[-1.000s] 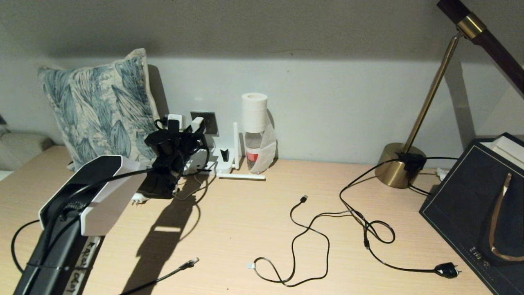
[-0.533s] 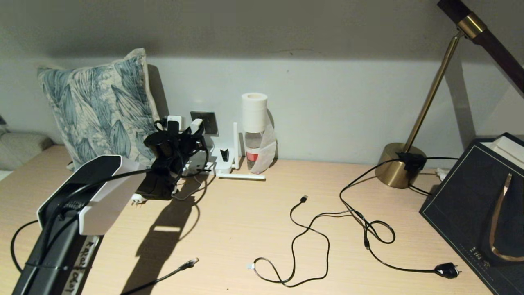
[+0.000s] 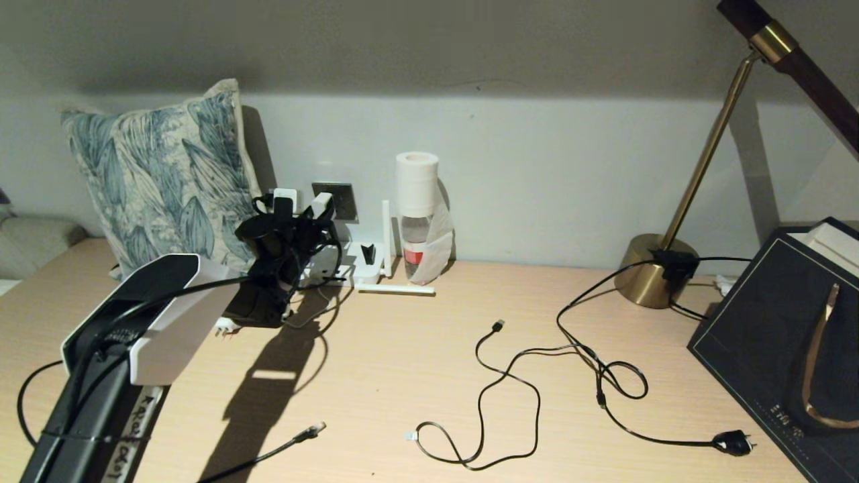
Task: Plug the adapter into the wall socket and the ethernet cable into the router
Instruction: Plug plug into socket
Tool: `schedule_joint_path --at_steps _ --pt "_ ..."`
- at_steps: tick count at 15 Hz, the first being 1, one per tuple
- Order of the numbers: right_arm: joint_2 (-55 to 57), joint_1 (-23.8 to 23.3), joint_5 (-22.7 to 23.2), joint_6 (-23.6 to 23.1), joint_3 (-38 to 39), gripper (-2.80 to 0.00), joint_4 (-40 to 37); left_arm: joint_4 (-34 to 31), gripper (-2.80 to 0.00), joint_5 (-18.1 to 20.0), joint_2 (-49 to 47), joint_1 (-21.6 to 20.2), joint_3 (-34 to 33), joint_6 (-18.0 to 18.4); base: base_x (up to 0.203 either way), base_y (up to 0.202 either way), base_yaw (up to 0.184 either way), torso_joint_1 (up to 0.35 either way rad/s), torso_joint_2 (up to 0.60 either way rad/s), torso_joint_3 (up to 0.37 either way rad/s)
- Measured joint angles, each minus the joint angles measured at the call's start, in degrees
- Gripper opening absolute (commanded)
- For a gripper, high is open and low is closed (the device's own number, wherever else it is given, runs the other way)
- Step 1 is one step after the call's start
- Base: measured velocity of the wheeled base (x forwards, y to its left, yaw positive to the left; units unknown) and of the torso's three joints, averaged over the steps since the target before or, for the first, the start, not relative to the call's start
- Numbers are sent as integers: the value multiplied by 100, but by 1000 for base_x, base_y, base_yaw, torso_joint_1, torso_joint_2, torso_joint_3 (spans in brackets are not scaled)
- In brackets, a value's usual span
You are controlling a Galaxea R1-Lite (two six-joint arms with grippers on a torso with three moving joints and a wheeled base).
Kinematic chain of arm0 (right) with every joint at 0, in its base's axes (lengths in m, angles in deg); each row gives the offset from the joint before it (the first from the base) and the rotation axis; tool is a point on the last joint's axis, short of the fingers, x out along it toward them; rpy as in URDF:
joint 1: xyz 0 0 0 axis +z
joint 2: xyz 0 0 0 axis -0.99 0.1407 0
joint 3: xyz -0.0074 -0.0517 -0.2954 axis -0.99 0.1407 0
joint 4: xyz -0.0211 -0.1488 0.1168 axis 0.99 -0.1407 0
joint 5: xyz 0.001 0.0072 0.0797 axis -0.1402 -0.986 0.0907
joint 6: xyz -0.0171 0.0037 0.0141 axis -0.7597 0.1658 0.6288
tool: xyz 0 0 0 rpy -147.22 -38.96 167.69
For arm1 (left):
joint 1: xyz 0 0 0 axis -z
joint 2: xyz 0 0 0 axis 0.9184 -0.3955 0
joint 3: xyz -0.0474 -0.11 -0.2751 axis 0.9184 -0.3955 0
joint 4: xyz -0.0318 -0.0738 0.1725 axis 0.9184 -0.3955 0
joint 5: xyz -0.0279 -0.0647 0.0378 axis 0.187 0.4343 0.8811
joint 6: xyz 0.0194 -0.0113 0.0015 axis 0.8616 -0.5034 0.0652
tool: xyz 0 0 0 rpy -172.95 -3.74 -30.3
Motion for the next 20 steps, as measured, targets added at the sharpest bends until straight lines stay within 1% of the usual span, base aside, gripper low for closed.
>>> schedule_joint_path --at_steps 17,20 --pt "0 0 2 1 0 -280 2 -68 -280 9 -1 -6 55 2 0 0 0 0 0 0" --pt "0 0 2 1 0 -280 2 -152 -280 11 -45 -17 195 2 0 0 0 0 0 0"
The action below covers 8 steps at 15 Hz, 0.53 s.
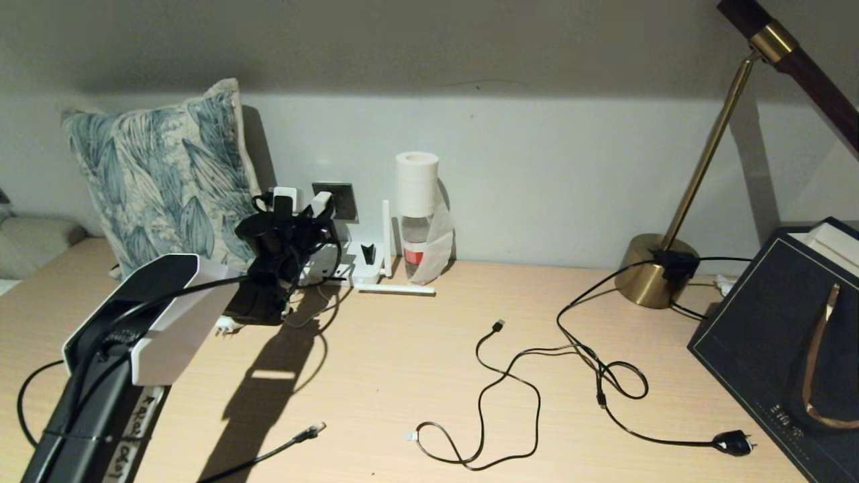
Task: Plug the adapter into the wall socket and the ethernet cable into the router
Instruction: Plug plug into socket
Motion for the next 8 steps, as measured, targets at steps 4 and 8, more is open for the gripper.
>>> schedule_joint_path --at_steps 4,8 --pt "0 0 0 0 0 -280 -1 -49 -280 4 -41 -7 61 0 0 0 0 0 0 0" --pt "0 0 0 0 0 -280 -2 -144 -280 20 -50 2 78 0 0 0 0 0 0 0"
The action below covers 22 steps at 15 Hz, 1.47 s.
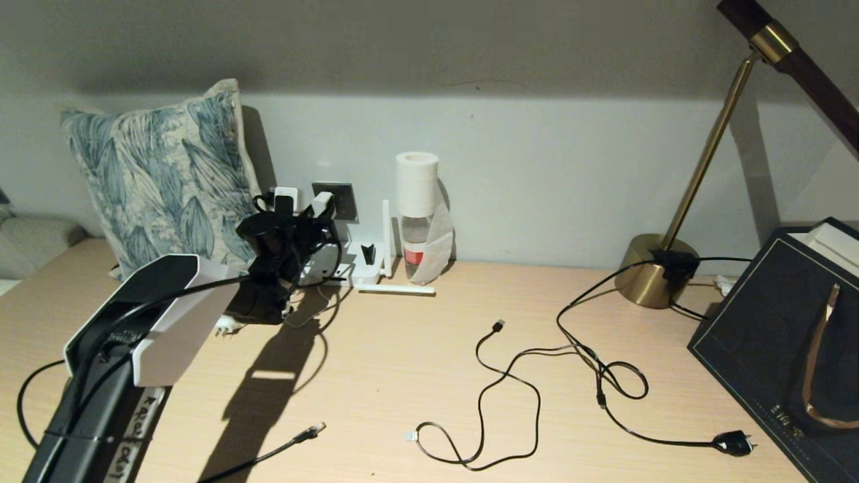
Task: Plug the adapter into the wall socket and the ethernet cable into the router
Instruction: Plug plug into socket
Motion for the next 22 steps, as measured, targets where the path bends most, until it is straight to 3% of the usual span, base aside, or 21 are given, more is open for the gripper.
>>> schedule_joint_path --at_steps 6,22 --pt "0 0 -2 0 0 -280 2 -101 -280 -28 -200 -2 472 0 0 0 0 0 0 0" --pt "2 0 0 0 0 -280 2 -507 -280 11 -252 9 538 -18 0 0 0 0 0 0"
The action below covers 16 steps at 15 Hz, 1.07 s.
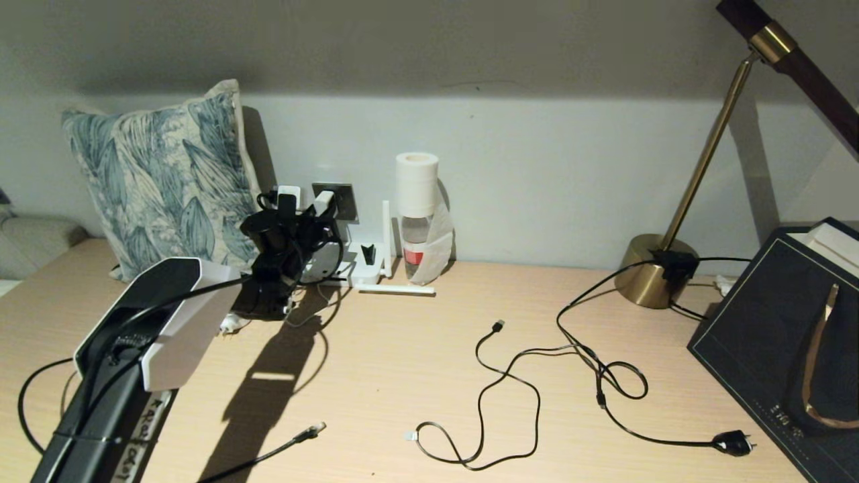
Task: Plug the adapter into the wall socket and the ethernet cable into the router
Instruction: Plug plug into socket
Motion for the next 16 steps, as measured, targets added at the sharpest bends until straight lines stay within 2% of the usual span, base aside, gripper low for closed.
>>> schedule_joint_path --at_steps 16 --pt "-2 0 0 -1 0 -280 0 224 -280 -19 -138 72 7 -26 0 0 0 0 0 0"
